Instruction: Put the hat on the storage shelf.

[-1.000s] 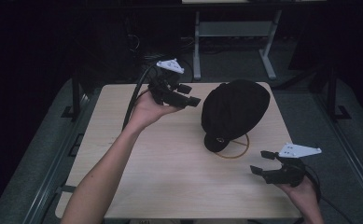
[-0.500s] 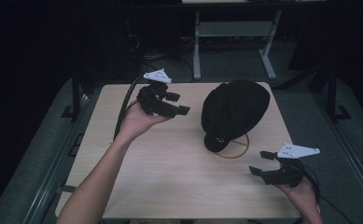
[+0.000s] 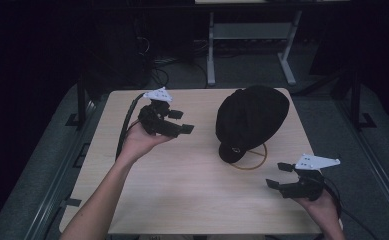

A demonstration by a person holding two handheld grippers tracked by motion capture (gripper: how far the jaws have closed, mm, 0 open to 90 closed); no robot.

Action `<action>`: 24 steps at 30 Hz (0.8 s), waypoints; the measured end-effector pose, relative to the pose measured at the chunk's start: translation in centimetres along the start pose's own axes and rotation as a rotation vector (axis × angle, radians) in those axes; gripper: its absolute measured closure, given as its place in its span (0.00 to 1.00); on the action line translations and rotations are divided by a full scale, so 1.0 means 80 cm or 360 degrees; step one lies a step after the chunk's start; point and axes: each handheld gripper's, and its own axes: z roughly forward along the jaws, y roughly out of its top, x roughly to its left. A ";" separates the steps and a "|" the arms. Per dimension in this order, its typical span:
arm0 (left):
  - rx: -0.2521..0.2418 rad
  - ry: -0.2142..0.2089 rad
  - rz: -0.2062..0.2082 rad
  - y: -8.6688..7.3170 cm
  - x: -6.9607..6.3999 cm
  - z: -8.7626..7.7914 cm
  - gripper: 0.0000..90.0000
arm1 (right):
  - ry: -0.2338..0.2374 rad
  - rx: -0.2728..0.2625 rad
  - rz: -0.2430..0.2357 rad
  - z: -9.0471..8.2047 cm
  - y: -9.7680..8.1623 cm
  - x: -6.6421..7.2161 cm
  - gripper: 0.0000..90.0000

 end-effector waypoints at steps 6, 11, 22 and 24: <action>-0.0030 -0.0006 -0.0050 -0.024 0.002 -0.002 0.32 | 0.0007 0.0001 -0.0010 0.001 0.001 0.002 0.24; -0.0032 0.0001 -0.0063 -0.036 0.002 -0.003 0.31 | 0.0006 0.0018 -0.0014 0.004 0.001 0.005 0.25; -0.0020 0.0037 -0.0054 -0.077 -0.009 -0.011 0.28 | 0.0002 0.0033 -0.0027 0.009 0.002 0.011 0.25; -0.0015 0.0044 -0.0060 -0.087 -0.012 -0.012 0.28 | 0.0004 0.0041 -0.0041 0.010 0.003 0.013 0.25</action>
